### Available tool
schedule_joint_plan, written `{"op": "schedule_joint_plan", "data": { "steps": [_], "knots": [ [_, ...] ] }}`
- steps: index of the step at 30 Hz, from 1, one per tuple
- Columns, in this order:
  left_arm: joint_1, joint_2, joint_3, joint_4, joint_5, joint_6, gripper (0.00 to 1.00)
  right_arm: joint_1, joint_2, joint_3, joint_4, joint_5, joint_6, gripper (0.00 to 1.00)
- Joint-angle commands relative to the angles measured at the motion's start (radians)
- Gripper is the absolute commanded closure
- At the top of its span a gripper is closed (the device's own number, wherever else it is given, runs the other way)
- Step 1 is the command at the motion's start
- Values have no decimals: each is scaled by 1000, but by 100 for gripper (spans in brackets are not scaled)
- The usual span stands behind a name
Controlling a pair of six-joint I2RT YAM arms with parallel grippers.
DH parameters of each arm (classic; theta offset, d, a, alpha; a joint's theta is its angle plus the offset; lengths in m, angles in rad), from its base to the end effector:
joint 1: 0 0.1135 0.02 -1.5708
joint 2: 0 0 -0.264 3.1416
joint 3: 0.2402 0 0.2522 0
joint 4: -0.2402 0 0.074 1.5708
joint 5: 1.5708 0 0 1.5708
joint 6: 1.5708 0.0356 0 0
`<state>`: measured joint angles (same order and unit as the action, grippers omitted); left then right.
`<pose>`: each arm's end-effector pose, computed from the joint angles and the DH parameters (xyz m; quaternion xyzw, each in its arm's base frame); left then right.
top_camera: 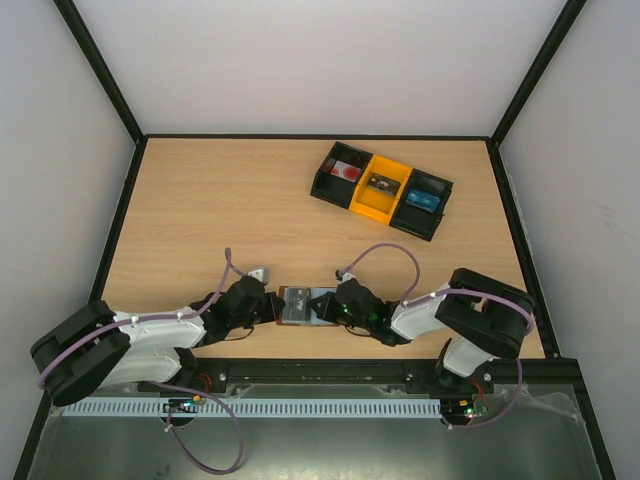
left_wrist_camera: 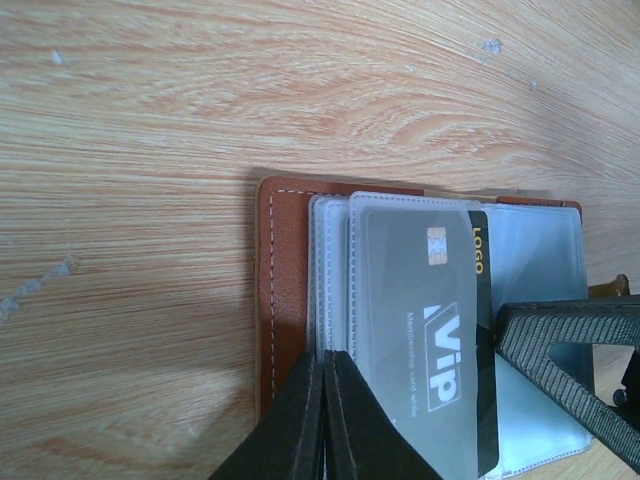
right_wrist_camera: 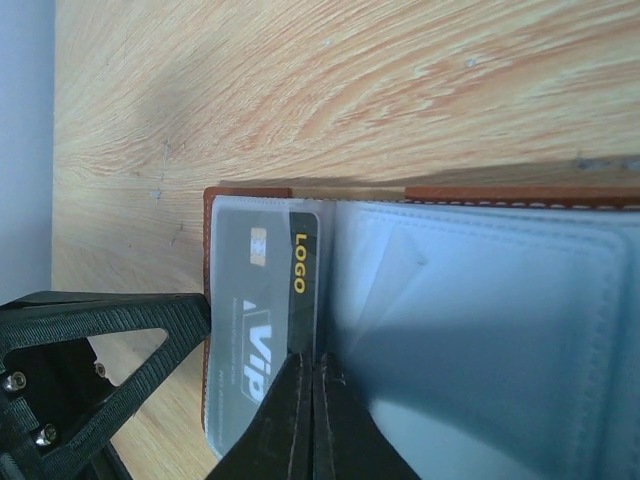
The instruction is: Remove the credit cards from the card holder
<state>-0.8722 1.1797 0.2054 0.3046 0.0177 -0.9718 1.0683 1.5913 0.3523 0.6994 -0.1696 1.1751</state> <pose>0.1233 -0.1478 0.1206 -0.0410 0.8992 -0.3518 0.2568 0.1178 0.2268 0.1093 0.0046 0.8679 0.4746 0.1469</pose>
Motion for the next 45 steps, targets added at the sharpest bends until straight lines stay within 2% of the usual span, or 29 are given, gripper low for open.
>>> {"op": "schedule_joint_plan", "data": {
  "steps": [1, 8, 12, 17, 23, 29, 34, 45],
  "knots": [
    [-4, 10, -27, -40, -2, 19, 97, -3, -49, -18, -65, 61, -13, 98],
    [-4, 2, -26, -44, -4, 16, 97, -6, -72, -26, -65, 48, -9, 98],
    [-5, 2, -27, -44, -3, 14, 97, -7, -45, -13, -20, 6, 2, 88],
    [-4, 4, -27, -42, 3, 18, 97, -7, -3, 3, 3, -9, 8, 83],
    [-5, 5, -26, -37, 5, 16, 97, -7, 41, 11, 35, -24, 14, 82],
    [-4, 7, -29, -33, 6, 16, 97, -6, 49, 3, 54, -18, 21, 85],
    [-5, 2, -31, -34, 11, 14, 97, -7, 36, -20, 58, 17, 32, 98],
    [-4, -13, -27, -61, 1, 14, 97, -8, -14, -69, 72, 37, 33, 98]
  ]
}}
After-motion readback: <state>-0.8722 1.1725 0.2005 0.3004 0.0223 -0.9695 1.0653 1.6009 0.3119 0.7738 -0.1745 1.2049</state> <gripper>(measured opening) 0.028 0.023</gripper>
